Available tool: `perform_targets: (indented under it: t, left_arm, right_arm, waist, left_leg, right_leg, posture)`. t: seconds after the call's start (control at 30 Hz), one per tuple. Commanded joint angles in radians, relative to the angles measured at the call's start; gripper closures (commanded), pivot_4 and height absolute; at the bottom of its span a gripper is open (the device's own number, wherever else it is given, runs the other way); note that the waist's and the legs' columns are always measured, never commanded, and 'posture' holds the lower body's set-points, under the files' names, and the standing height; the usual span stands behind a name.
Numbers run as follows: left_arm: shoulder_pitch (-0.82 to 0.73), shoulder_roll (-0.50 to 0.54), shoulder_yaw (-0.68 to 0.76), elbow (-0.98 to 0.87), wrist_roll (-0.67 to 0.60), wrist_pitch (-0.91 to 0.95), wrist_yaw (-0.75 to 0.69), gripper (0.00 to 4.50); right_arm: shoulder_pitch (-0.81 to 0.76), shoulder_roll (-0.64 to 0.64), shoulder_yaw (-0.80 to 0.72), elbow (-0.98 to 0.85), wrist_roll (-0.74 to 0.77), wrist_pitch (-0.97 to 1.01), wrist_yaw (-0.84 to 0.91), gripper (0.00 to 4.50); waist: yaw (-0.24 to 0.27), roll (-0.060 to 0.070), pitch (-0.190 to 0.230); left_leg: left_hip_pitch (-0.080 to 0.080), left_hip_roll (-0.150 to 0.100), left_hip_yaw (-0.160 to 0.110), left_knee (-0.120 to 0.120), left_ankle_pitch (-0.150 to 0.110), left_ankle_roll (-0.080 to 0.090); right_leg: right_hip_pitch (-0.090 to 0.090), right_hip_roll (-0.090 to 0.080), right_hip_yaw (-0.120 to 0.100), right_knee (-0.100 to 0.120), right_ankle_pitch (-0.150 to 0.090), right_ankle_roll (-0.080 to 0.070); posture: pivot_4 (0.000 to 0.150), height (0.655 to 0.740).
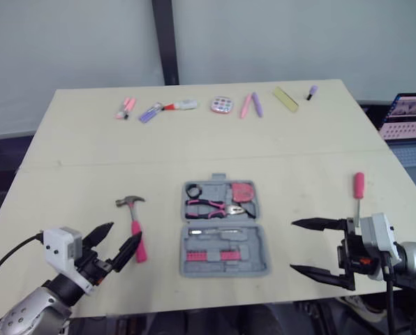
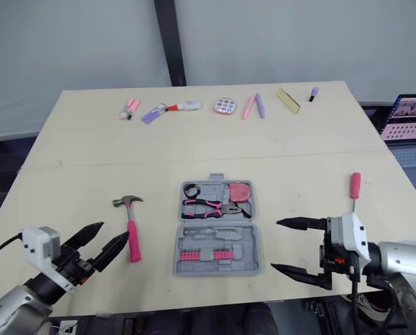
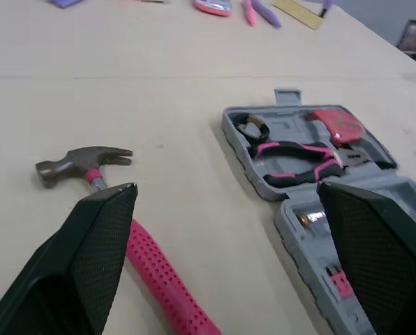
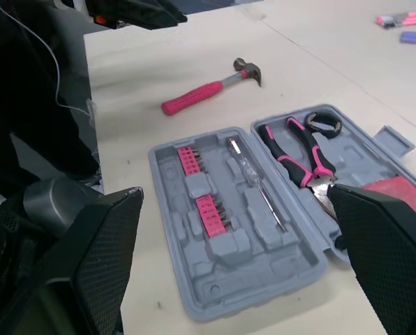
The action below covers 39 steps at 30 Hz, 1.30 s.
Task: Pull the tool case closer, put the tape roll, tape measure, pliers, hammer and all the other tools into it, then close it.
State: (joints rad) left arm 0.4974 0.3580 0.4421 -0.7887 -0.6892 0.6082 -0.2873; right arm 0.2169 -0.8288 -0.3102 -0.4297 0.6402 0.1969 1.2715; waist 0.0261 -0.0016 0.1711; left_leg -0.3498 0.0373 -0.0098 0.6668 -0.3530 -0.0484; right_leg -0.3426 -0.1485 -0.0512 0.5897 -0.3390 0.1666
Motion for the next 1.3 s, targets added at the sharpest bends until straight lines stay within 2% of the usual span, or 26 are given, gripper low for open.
perform_targets:
  t: [0.03, 0.23, 0.37, 0.5, 0.73, 1.1, 1.3]
  left_arm:
    - [-0.110, -0.022, -0.016, -0.063, -0.002, 0.128, 0.220, 0.08]
    - [-0.413, -0.050, -0.070, -0.012, 0.022, 0.407, 0.499, 0.08]
    - [-0.594, -0.157, -0.056, 0.052, 0.069, 0.565, 0.669, 0.08]
    - [-0.684, -0.246, -0.018, 0.096, 0.118, 0.692, 0.751, 0.08]
    - [-0.748, -0.290, -0.016, 0.197, 0.246, 0.775, 0.771, 0.08]
    - [-0.820, -0.278, -0.071, 0.471, 0.386, 0.649, 0.683, 0.08]
    - [-0.851, -0.291, -0.097, 0.536, 0.424, 0.613, 0.645, 0.08]
  right_arm:
    - [-0.012, -0.008, -0.003, -0.015, 0.024, 0.014, -0.002, 0.00]
    - [-0.017, -0.014, -0.019, -0.004, 0.013, 0.029, -0.007, 0.00]
    - [-0.017, -0.022, -0.037, -0.010, 0.012, 0.043, -0.017, 0.00]
    - [-0.009, -0.026, -0.051, -0.029, 0.016, 0.057, -0.036, 0.00]
    - [-0.011, -0.029, -0.055, -0.045, 0.018, 0.072, -0.060, 0.00]
    - [0.003, -0.030, -0.082, -0.076, 0.025, 0.092, -0.080, 0.00]
    - [0.018, -0.030, -0.102, -0.091, 0.028, 0.100, -0.087, 0.00]
  waist:
    - [0.002, 0.000, 0.000]
    - [0.001, 0.000, 0.000]
    - [0.000, -0.001, 0.000]
    - [-0.001, -0.002, 0.000]
    - [0.001, -0.003, 0.001]
    - [0.005, -0.004, 0.002]
    - [0.020, -0.003, 0.001]
  left_leg:
    - [0.000, 0.000, 0.000, 0.000, 0.000, 0.000]
    - [-0.001, -0.001, -0.003, 0.001, 0.001, -0.001]
    - [-0.001, -0.001, -0.003, 0.001, 0.001, -0.001]
    - [-0.001, -0.001, -0.002, 0.000, 0.001, -0.001]
    - [-0.001, -0.001, -0.002, 0.001, 0.001, -0.001]
    - [-0.001, -0.002, -0.002, 0.001, 0.002, -0.002]
    - [-0.001, -0.002, -0.002, 0.001, 0.003, -0.003]
  right_leg:
    - [0.000, 0.000, 0.000, 0.000, 0.000, 0.000]
    - [0.001, 0.000, 0.000, 0.002, 0.000, 0.000]
    - [0.001, 0.000, -0.001, 0.002, 0.001, 0.001]
    - [0.000, 0.000, -0.001, 0.002, 0.001, 0.002]
    - [0.000, 0.000, -0.001, 0.000, 0.001, 0.002]
    - [-0.001, 0.000, -0.001, 0.000, 0.001, 0.002]
    - [0.000, 0.000, -0.001, 0.001, 0.001, 0.002]
  posture:
    - [0.150, 0.7400]
    - [0.150, 0.7400]
    - [0.150, 0.7400]
    - [0.150, 0.7400]
    - [0.150, 0.7400]
    - [0.150, 0.7400]
    - [0.150, 0.7400]
